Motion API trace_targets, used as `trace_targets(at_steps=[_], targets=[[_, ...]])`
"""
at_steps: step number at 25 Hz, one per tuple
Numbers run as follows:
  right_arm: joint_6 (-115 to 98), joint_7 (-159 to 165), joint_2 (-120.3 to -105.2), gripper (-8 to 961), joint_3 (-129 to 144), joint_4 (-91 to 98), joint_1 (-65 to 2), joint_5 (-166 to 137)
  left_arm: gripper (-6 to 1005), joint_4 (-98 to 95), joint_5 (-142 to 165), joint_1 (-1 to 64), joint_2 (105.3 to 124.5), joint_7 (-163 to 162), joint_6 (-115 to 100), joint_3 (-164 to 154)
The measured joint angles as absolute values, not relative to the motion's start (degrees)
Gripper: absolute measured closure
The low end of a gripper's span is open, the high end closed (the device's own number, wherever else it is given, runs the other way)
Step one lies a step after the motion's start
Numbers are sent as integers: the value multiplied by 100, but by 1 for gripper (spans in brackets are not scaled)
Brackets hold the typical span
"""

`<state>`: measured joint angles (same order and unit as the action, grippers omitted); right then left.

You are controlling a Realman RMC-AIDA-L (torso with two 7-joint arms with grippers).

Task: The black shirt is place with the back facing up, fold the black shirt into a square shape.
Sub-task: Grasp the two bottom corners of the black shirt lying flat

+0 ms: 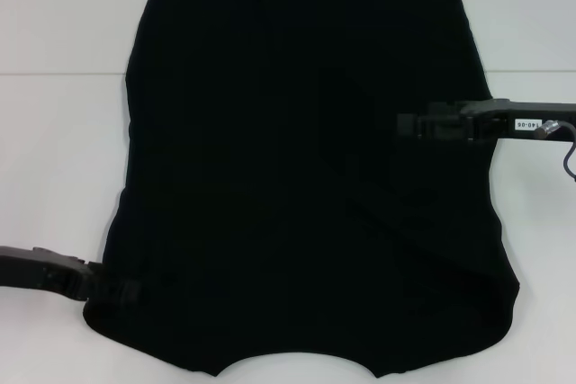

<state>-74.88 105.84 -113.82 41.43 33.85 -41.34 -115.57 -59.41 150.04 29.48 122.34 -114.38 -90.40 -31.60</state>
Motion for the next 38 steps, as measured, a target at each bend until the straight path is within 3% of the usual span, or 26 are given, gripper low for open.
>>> trace_targets(at_steps=[4,12,17,23,26,33,38], targets=[[-7492,10583,-11373,40,4094,3385,-4139,-11557,229,-5904,15116,2976,12223,-11451,-9025,-3208],[-7528,10582,-11364,59,4007,3392,-4140,-11558,455,-5854,15214,2996,12202,-11434,-9017,-3130],[-7534,10582,-11363,70,4007,3393,-4132,-11558,703,-5853,15205,3002,12199,-11411,-8981,-3122],[-7534,10582,-11364,84,4008,3392,-4098,-11558,902,-5854,15140,2993,12199,-11401,-8977,-3076],[-7535,10614,-11358,91,4017,3392,-4081,-11574,944,-5870,15061,2963,12199,-11383,-8998,-2968],[-7705,11537,-11154,107,4061,3357,-3937,-12043,967,-5866,14888,2824,12202,-11246,-8982,-2517],[-8414,12420,-10822,118,4013,3401,-3628,-12333,963,-5773,14730,2781,12188,-11073,-9004,-2185]])
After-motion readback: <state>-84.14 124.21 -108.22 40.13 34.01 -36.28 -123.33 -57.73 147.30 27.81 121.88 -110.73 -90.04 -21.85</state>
